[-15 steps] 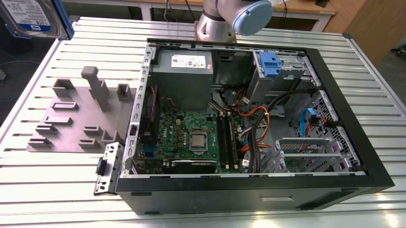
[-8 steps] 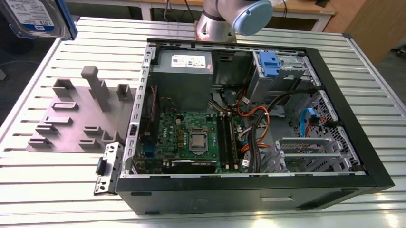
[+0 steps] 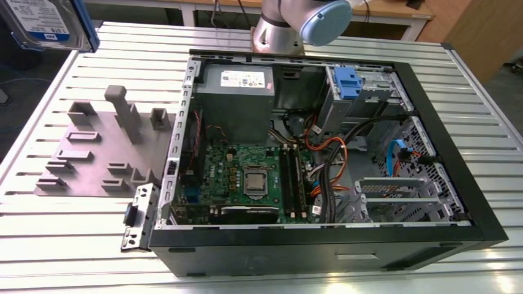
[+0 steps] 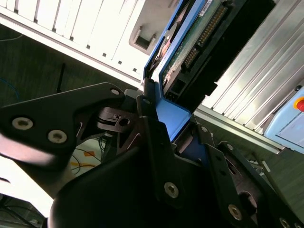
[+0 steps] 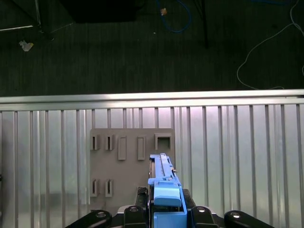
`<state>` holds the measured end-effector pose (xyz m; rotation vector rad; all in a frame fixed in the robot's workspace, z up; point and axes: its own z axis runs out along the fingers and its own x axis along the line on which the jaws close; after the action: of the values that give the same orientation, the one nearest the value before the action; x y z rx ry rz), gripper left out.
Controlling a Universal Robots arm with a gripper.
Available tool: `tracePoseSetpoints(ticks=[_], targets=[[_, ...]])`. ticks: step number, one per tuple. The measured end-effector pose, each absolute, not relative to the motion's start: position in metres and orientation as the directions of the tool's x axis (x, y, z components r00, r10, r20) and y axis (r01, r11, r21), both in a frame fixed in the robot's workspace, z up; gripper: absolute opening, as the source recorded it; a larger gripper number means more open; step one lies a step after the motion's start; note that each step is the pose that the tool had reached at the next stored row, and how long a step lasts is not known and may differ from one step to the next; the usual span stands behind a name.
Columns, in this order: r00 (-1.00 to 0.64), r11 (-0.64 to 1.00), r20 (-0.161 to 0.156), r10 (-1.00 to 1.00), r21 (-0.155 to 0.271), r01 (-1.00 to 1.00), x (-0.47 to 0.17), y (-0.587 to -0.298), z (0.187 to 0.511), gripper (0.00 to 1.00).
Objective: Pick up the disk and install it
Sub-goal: 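Pick up the disk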
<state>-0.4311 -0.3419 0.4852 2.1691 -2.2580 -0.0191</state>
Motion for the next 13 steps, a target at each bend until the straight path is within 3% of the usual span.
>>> tracePoseSetpoints(ticks=[13], targets=[[-0.04,0.04,-0.001,-0.999,0.016,-0.999,-0.4266,-0.3471,0.4852,0.37]])
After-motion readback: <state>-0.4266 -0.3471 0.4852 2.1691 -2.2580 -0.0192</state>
